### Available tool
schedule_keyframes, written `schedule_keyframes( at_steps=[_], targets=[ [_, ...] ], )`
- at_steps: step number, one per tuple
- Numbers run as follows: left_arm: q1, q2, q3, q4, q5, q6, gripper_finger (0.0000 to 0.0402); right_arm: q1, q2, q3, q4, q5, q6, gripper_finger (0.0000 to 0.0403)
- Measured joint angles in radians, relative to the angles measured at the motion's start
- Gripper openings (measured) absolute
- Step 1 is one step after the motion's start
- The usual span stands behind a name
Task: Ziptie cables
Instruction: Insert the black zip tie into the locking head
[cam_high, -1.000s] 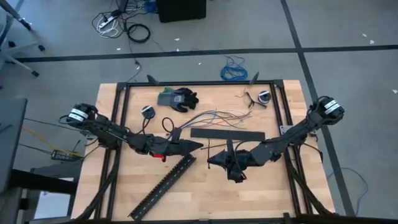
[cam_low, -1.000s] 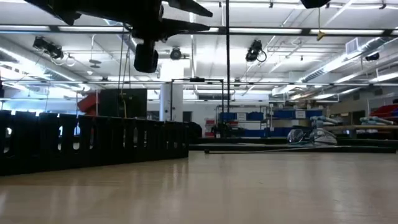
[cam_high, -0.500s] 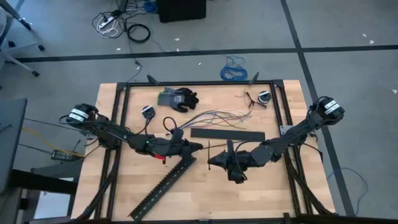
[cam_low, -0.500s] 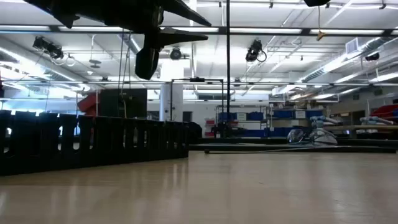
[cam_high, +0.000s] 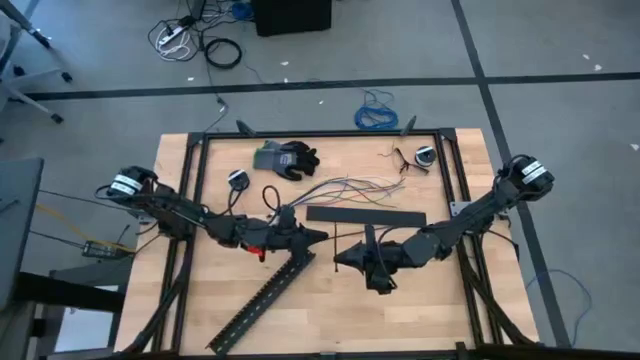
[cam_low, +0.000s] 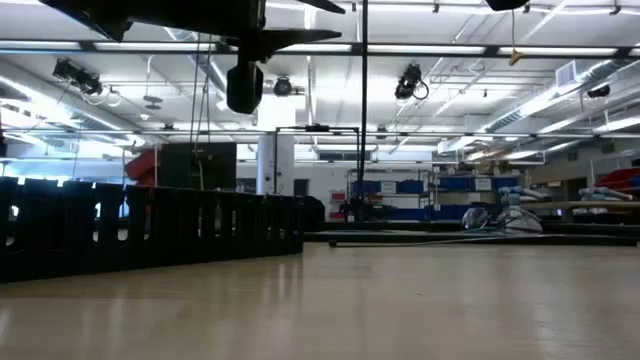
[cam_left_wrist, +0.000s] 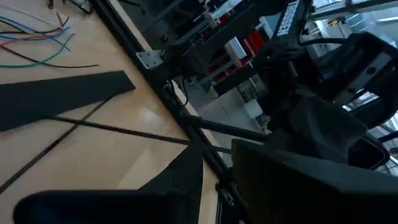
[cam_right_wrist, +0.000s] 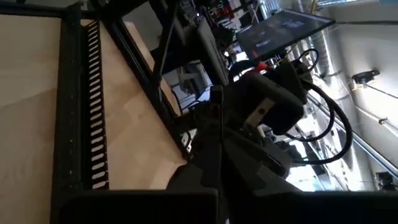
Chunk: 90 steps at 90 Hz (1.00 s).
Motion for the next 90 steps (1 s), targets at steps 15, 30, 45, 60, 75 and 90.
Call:
schedule_keyframes(
  at_steps=[15, 30, 45, 60, 75, 90],
  targets=[
    [0.000, 0.000, 0.000, -0.001, 0.000, 0.000, 0.0078, 0.000, 0.000, 0.000, 0.001, 0.000, 0.003, 0.0000],
    [0.000, 0.000, 0.000, 0.002, -0.003, -0.011, 0.0078, 0.000, 0.000, 0.000, 0.002, 0.000, 0.003, 0.0000],
    [0.000, 0.000, 0.000, -0.043, -0.008, -0.037, 0.0078, 0.000, 0.000, 0.000, 0.002, 0.000, 0.004, 0.0000],
    [-0.003, 0.000, 0.000, -0.062, -0.045, -0.033, 0.0078, 0.000, 0.000, 0.000, 0.002, 0.000, 0.003, 0.0000],
    [-0.003, 0.000, 0.000, -0.086, -0.054, -0.006, 0.0078, 0.000, 0.000, 0.000, 0.000, 0.001, 0.002, 0.0000],
    [-0.003, 0.000, 0.000, -0.089, -0.069, -0.004, 0.0078, 0.000, 0.000, 0.000, 0.000, 0.001, 0.002, 0.0000]
  ],
)
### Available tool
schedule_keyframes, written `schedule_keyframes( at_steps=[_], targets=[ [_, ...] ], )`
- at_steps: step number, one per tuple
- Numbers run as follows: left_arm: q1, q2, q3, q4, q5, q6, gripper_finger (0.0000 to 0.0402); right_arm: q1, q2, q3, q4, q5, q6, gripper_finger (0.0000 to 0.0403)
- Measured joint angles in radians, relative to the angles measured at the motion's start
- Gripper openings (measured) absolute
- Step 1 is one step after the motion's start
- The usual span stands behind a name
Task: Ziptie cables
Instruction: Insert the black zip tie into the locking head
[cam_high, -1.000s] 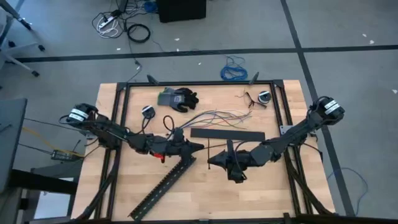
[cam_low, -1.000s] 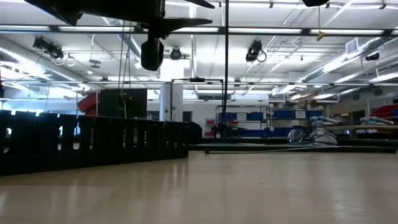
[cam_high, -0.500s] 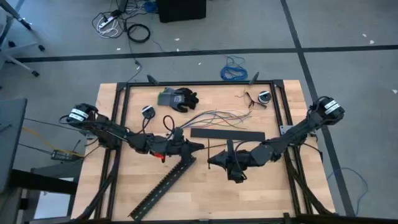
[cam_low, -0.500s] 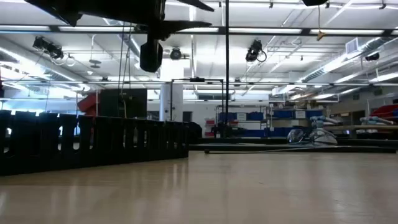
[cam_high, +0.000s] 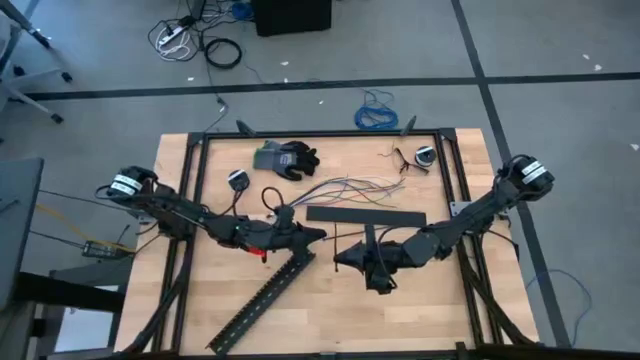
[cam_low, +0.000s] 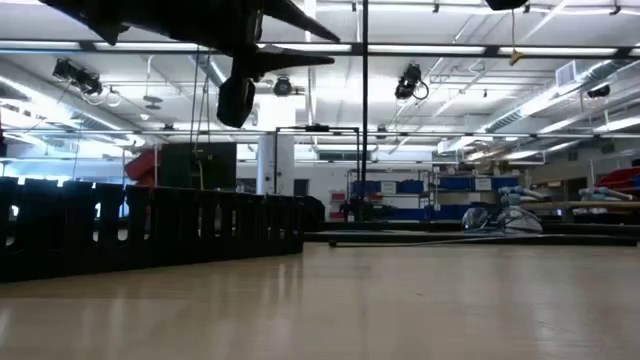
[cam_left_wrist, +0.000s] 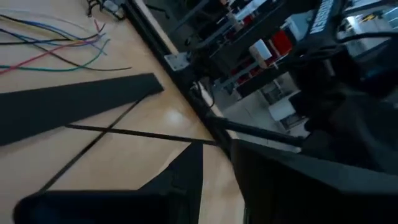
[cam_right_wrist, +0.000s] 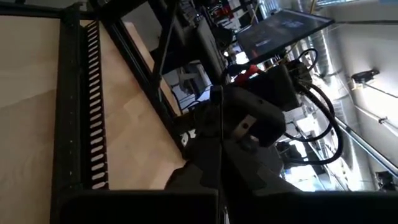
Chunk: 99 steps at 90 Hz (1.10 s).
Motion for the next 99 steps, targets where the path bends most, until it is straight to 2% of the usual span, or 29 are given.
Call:
schedule_keyframes(
  at_steps=[78, 99],
  targets=[
    [0.005, 0.000, 0.000, 0.033, 0.011, -0.007, 0.0078, 0.000, 0.000, 0.000, -0.003, 0.000, 0.009, 0.0000],
    [0.013, 0.000, 0.000, 0.003, 0.017, -0.370, 0.0078, 0.000, 0.000, 0.000, -0.003, 0.000, 0.007, 0.0000]
  ],
)
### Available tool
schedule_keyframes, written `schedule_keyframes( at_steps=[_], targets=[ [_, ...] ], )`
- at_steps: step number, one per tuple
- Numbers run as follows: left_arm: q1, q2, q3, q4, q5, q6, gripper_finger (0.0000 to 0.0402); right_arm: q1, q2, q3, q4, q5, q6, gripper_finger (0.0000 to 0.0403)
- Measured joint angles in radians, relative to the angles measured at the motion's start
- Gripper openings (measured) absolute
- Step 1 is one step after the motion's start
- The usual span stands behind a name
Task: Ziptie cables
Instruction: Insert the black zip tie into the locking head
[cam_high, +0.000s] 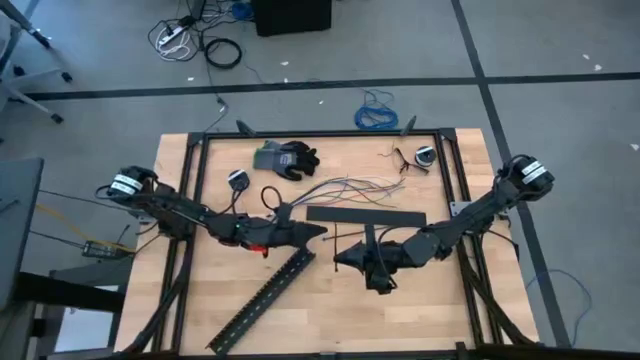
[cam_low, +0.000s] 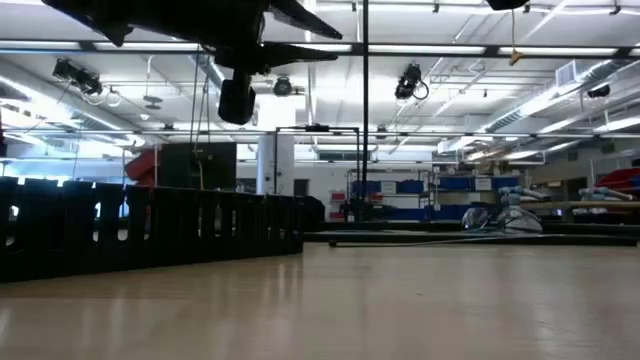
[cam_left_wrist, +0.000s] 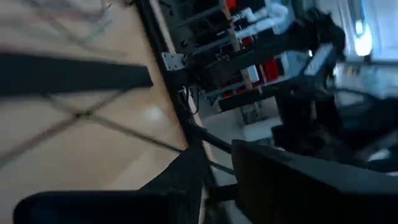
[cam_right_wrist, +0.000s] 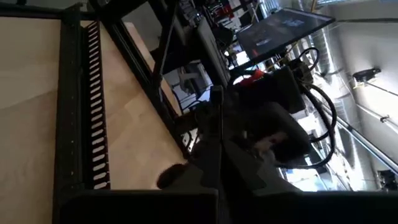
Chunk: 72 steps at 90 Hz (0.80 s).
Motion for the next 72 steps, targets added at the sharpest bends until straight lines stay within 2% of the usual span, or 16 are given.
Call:
schedule_keyframes(
  at_steps=[23, 41, 52, 72],
  targets=[
    [0.001, 0.063, 0.001, 0.040, 0.064, -0.207, 0.0078, 0.000, 0.000, 0.000, -0.024, -0.011, -0.044, 0.0000],
    [0.007, 0.187, 0.000, 0.284, 0.090, -0.356, 0.0078, -0.001, 0.000, 0.000, -0.066, -0.042, -0.121, 0.0000],
    [0.015, 0.242, 0.001, 0.438, 0.095, -0.386, 0.0078, -0.001, 0.000, 0.000, -0.081, -0.046, -0.145, 0.0000],
    [0.023, 0.275, 0.001, 0.470, 0.092, -0.399, 0.0078, -0.001, 0.000, 0.000, -0.100, -0.055, -0.148, 0.0000]
  ],
)
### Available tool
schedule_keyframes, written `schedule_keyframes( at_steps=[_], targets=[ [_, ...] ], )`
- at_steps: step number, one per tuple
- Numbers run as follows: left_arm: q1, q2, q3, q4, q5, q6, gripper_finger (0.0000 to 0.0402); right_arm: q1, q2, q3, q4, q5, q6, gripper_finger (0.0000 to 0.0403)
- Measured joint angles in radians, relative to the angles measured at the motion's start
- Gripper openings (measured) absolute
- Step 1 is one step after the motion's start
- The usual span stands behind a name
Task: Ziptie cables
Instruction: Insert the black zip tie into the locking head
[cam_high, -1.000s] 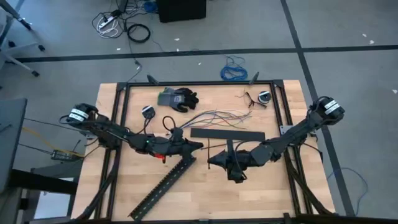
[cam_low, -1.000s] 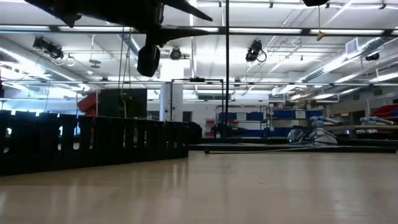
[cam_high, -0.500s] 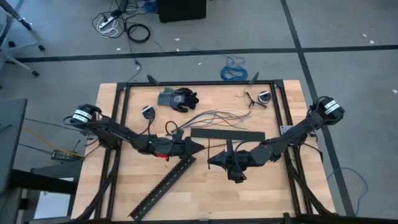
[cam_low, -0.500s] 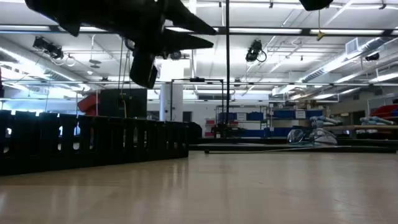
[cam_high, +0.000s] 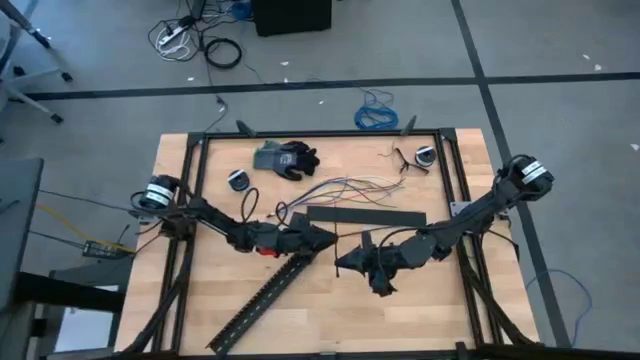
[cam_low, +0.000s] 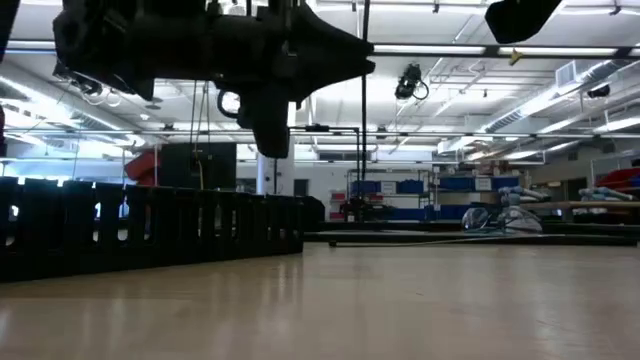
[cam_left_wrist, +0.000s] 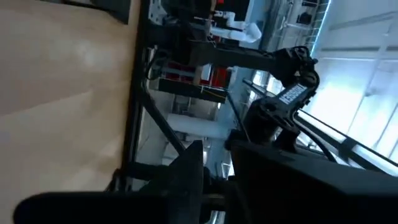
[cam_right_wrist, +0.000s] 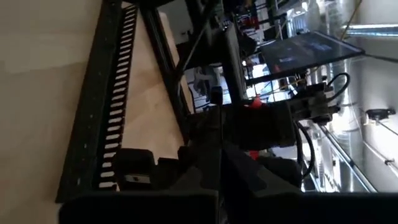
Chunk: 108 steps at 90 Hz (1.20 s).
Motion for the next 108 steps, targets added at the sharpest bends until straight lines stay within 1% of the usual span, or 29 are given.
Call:
schedule_keyframes(
  at_steps=[13, 27, 34, 48, 60, 78, 94, 108],
  targets=[
    [0.000, 0.003, 0.000, -0.001, -0.012, 0.004, 0.0078, 0.005, 0.000, 0.000, -0.002, 0.012, 0.003, 0.0000],
    [0.000, 0.002, 0.000, -0.002, 0.007, 0.005, 0.0078, 0.039, 0.000, 0.000, -0.001, 0.164, -0.010, 0.0000],
    [0.000, 0.002, 0.000, -0.002, 0.012, 0.006, 0.0078, 0.057, 0.000, 0.000, -0.001, 0.194, -0.003, 0.0000],
    [0.000, 0.002, 0.000, -0.003, 0.013, 0.031, 0.0078, 0.089, 0.000, 0.000, -0.013, 0.192, 0.027, 0.0000],
    [0.000, 0.002, 0.000, -0.003, 0.013, 0.032, 0.0078, 0.095, 0.000, 0.000, -0.029, 0.182, 0.045, 0.0000],
    [0.000, 0.002, 0.001, -0.003, 0.015, 0.033, 0.0078, 0.062, 0.002, 0.000, -0.034, 0.129, 0.072, 0.0000],
    [0.000, 0.002, 0.014, -0.003, 0.029, 0.035, 0.0078, 0.042, 0.002, 0.000, -0.037, 0.118, 0.072, 0.0000],
    [0.000, 0.002, 0.014, -0.003, 0.032, 0.035, 0.0078, 0.022, 0.002, 0.000, -0.037, 0.052, 0.074, 0.0000]
  ],
)
